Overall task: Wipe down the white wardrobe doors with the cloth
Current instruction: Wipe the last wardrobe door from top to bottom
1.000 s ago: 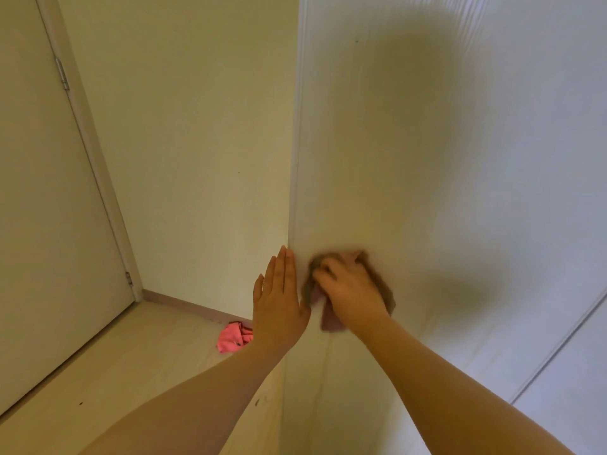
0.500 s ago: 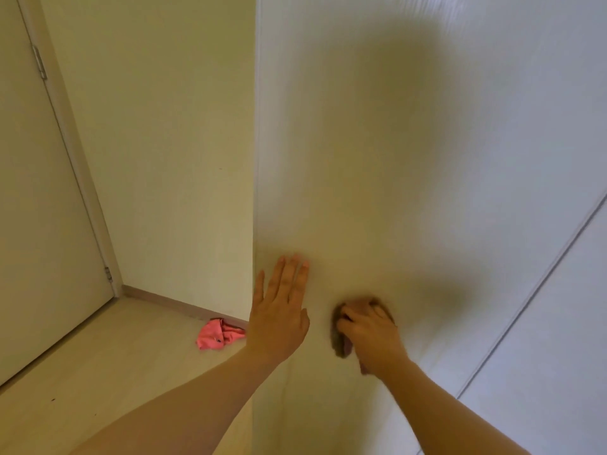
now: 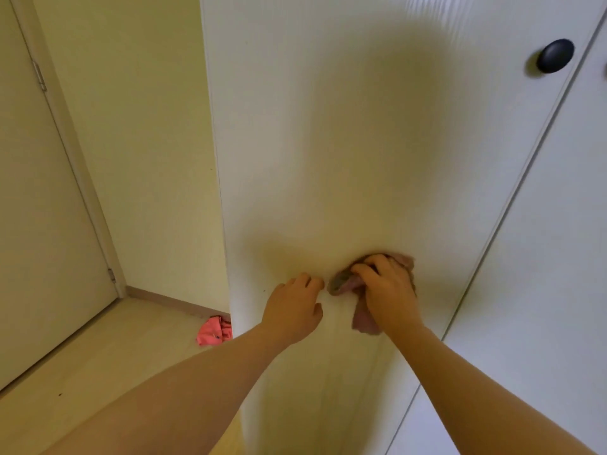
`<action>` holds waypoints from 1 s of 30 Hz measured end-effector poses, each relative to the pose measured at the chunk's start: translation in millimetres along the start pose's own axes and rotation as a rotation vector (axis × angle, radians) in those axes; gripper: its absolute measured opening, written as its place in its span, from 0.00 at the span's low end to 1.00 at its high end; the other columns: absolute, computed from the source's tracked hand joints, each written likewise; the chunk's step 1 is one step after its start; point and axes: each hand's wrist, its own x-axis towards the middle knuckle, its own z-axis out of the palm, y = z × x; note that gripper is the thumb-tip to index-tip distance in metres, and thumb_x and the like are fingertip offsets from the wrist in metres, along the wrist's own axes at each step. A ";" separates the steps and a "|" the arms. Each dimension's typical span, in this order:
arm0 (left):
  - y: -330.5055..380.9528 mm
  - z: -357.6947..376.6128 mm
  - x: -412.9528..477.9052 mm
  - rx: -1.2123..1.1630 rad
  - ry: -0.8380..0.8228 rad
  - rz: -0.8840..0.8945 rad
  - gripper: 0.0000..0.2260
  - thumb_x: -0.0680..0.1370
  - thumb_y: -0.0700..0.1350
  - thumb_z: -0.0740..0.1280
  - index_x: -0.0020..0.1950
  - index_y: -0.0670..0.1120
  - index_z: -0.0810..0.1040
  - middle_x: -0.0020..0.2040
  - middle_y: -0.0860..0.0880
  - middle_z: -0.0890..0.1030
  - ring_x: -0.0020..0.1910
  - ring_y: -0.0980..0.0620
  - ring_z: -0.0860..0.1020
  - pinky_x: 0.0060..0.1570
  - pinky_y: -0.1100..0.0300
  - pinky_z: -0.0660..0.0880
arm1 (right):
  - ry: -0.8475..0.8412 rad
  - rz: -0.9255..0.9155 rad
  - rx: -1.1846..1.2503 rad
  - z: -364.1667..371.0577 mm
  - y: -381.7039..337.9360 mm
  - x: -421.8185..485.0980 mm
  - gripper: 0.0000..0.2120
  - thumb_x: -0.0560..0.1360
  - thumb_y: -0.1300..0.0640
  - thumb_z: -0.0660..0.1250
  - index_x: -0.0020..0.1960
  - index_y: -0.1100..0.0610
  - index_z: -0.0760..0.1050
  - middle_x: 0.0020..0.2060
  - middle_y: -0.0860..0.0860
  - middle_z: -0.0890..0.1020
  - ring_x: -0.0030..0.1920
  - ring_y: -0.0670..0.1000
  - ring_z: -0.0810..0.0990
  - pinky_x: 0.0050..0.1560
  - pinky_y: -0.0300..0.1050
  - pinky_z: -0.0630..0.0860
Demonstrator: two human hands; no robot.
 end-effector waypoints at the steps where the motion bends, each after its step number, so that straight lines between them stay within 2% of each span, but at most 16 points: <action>1: 4.0 -0.7 1.0 -0.005 -0.002 -0.008 0.17 0.80 0.48 0.57 0.69 0.48 0.66 0.64 0.50 0.70 0.59 0.49 0.71 0.52 0.59 0.68 | 0.068 0.051 0.015 -3.7 -2.6 10.2 0.10 0.65 0.58 0.63 0.40 0.61 0.82 0.39 0.57 0.81 0.45 0.54 0.70 0.45 0.47 0.71; 2: 5.6 -0.8 1.5 -0.004 -0.007 -0.019 0.16 0.80 0.48 0.57 0.68 0.48 0.66 0.63 0.49 0.70 0.59 0.49 0.72 0.51 0.59 0.68 | 0.101 0.068 0.006 -3.7 -4.5 12.4 0.13 0.66 0.57 0.60 0.41 0.60 0.82 0.39 0.57 0.81 0.45 0.54 0.69 0.45 0.45 0.69; 4: 10.6 1.7 1.8 -0.008 -0.009 -0.030 0.16 0.80 0.48 0.57 0.68 0.48 0.67 0.64 0.49 0.71 0.59 0.49 0.72 0.52 0.59 0.69 | 0.045 -0.060 -0.081 4.6 2.4 -9.0 0.07 0.62 0.56 0.70 0.38 0.57 0.82 0.37 0.53 0.81 0.43 0.53 0.71 0.42 0.45 0.71; 6: 16.5 2.7 4.2 -0.040 -0.005 -0.040 0.17 0.80 0.47 0.57 0.69 0.49 0.66 0.65 0.50 0.70 0.60 0.49 0.72 0.54 0.59 0.70 | -0.297 -0.231 -0.111 8.4 15.0 -41.5 0.18 0.46 0.51 0.81 0.33 0.50 0.81 0.35 0.47 0.80 0.43 0.51 0.73 0.43 0.43 0.70; 8: 19.4 2.5 6.3 -0.053 -0.009 -0.044 0.17 0.81 0.47 0.57 0.70 0.49 0.66 0.66 0.51 0.69 0.60 0.50 0.72 0.54 0.59 0.70 | -0.544 -0.247 -0.121 4.7 32.3 -50.8 0.28 0.34 0.45 0.81 0.33 0.46 0.80 0.37 0.43 0.80 0.43 0.48 0.76 0.44 0.41 0.72; 9: 19.9 3.2 7.3 -0.056 -0.003 -0.042 0.17 0.81 0.47 0.57 0.69 0.49 0.66 0.66 0.51 0.70 0.59 0.50 0.72 0.54 0.60 0.70 | -0.521 -0.255 -0.119 0.8 36.7 -46.8 0.29 0.33 0.45 0.81 0.34 0.46 0.80 0.37 0.44 0.80 0.41 0.49 0.79 0.42 0.41 0.75; 11: 24.7 6.1 8.1 -0.057 -0.008 -0.043 0.16 0.80 0.47 0.57 0.68 0.49 0.67 0.65 0.51 0.70 0.58 0.50 0.73 0.50 0.62 0.69 | -0.326 -0.212 -0.079 -12.4 43.8 -27.7 0.21 0.45 0.54 0.82 0.37 0.52 0.82 0.37 0.50 0.81 0.37 0.55 0.81 0.36 0.45 0.77; 13: 33.2 11.5 10.3 -0.056 -0.010 -0.050 0.15 0.80 0.46 0.57 0.67 0.49 0.68 0.64 0.51 0.71 0.56 0.50 0.74 0.46 0.63 0.65 | -0.124 -0.112 -0.064 -25.4 49.4 -9.7 0.08 0.62 0.59 0.73 0.41 0.57 0.82 0.39 0.54 0.81 0.37 0.58 0.81 0.36 0.47 0.77; 14: 36.5 13.2 11.1 -0.059 -0.006 -0.056 0.15 0.80 0.46 0.57 0.66 0.48 0.68 0.64 0.51 0.71 0.55 0.50 0.74 0.44 0.63 0.65 | -0.072 -0.070 -0.059 -28.5 48.6 -8.6 0.08 0.65 0.58 0.67 0.42 0.57 0.82 0.39 0.55 0.81 0.37 0.58 0.80 0.36 0.47 0.77; 15: 40.0 14.8 11.9 -0.063 0.000 -0.056 0.14 0.80 0.46 0.57 0.66 0.48 0.68 0.63 0.51 0.71 0.54 0.50 0.74 0.44 0.63 0.65 | -0.060 -0.057 -0.056 -27.7 48.8 -16.4 0.09 0.66 0.57 0.64 0.42 0.58 0.82 0.39 0.55 0.81 0.38 0.58 0.80 0.35 0.47 0.77; 17: 46.1 16.5 12.3 -0.071 0.020 -0.045 0.13 0.80 0.46 0.57 0.65 0.49 0.69 0.62 0.52 0.72 0.52 0.50 0.75 0.43 0.63 0.66 | -0.162 -0.098 -0.063 -14.6 52.4 -50.1 0.07 0.61 0.57 0.72 0.39 0.56 0.81 0.38 0.53 0.81 0.38 0.57 0.79 0.34 0.48 0.79; 20: 50.6 15.9 14.1 -0.050 0.035 -0.029 0.13 0.81 0.47 0.56 0.65 0.49 0.69 0.61 0.52 0.73 0.51 0.50 0.75 0.43 0.63 0.67 | -0.395 -0.125 0.011 -10.2 57.7 -72.0 0.17 0.48 0.55 0.81 0.35 0.52 0.80 0.37 0.48 0.81 0.40 0.52 0.78 0.36 0.46 0.79; 23: 50.2 17.5 13.8 -0.046 0.027 -0.049 0.12 0.80 0.46 0.56 0.63 0.48 0.70 0.59 0.52 0.74 0.49 0.49 0.76 0.40 0.63 0.64 | -0.135 -0.062 0.037 -23.5 58.4 -33.3 0.06 0.63 0.59 0.70 0.39 0.58 0.81 0.37 0.53 0.81 0.38 0.56 0.80 0.40 0.45 0.75; 26: 53.6 19.3 16.6 -0.058 0.083 -0.074 0.11 0.80 0.45 0.57 0.60 0.46 0.72 0.56 0.49 0.76 0.46 0.46 0.76 0.38 0.61 0.63 | 0.086 0.028 0.033 -34.0 58.6 -7.2 0.11 0.69 0.60 0.60 0.43 0.61 0.81 0.41 0.57 0.81 0.44 0.56 0.75 0.44 0.47 0.72; 28: 58.1 18.9 14.9 -0.063 0.106 -0.074 0.10 0.80 0.45 0.58 0.58 0.45 0.74 0.54 0.48 0.78 0.44 0.45 0.76 0.37 0.61 0.63 | 0.020 -0.025 -0.008 -30.3 59.5 -30.2 0.07 0.65 0.60 0.66 0.42 0.60 0.81 0.40 0.56 0.82 0.41 0.57 0.78 0.41 0.47 0.75; 30: 56.8 20.3 12.2 -0.047 0.111 -0.073 0.10 0.80 0.44 0.58 0.57 0.45 0.75 0.52 0.49 0.78 0.42 0.46 0.77 0.35 0.61 0.63 | -0.167 -0.108 -0.006 -25.4 58.5 -63.6 0.09 0.57 0.60 0.73 0.37 0.56 0.81 0.37 0.51 0.82 0.36 0.55 0.81 0.35 0.43 0.78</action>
